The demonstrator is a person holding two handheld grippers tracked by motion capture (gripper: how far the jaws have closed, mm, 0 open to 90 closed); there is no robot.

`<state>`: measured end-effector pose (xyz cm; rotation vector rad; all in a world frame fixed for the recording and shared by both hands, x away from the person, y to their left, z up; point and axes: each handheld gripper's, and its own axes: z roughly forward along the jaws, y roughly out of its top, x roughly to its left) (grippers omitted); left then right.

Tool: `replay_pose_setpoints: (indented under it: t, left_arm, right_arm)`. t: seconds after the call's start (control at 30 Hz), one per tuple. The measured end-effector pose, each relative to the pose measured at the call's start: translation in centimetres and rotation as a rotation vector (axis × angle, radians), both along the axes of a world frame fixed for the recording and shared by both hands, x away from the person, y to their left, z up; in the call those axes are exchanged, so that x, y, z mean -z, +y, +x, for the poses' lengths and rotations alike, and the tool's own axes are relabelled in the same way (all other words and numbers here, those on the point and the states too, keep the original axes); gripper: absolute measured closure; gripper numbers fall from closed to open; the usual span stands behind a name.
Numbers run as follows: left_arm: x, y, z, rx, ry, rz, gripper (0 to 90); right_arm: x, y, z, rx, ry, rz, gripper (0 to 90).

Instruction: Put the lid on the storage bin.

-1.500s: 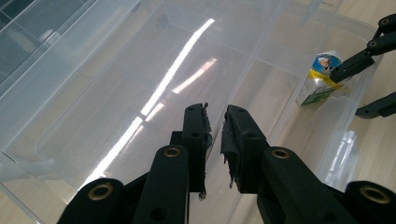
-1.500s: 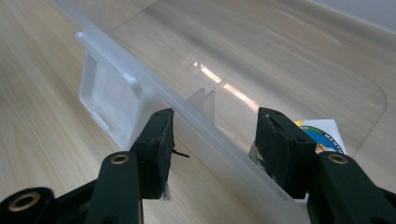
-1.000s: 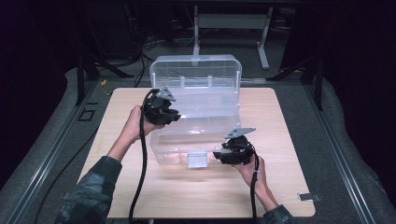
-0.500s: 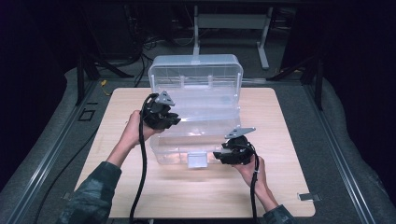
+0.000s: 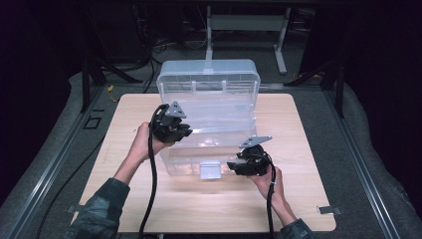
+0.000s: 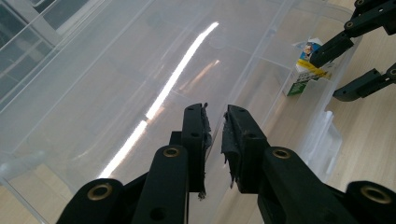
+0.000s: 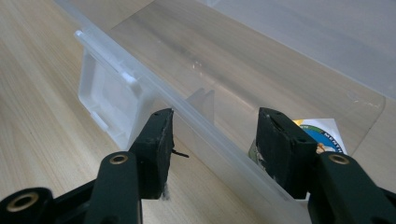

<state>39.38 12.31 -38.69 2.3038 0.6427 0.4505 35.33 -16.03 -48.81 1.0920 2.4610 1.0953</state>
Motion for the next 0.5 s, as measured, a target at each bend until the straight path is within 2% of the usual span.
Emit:
replay_pose_setpoints:
  t: [0.5]
  left_arm:
    - [0.53, -0.06, -0.83, -0.023, -0.03, -0.009, 77.6]
  right_arm:
    - [-0.03, -0.02, -0.04, -0.005, 0.002, -0.005, 46.4]
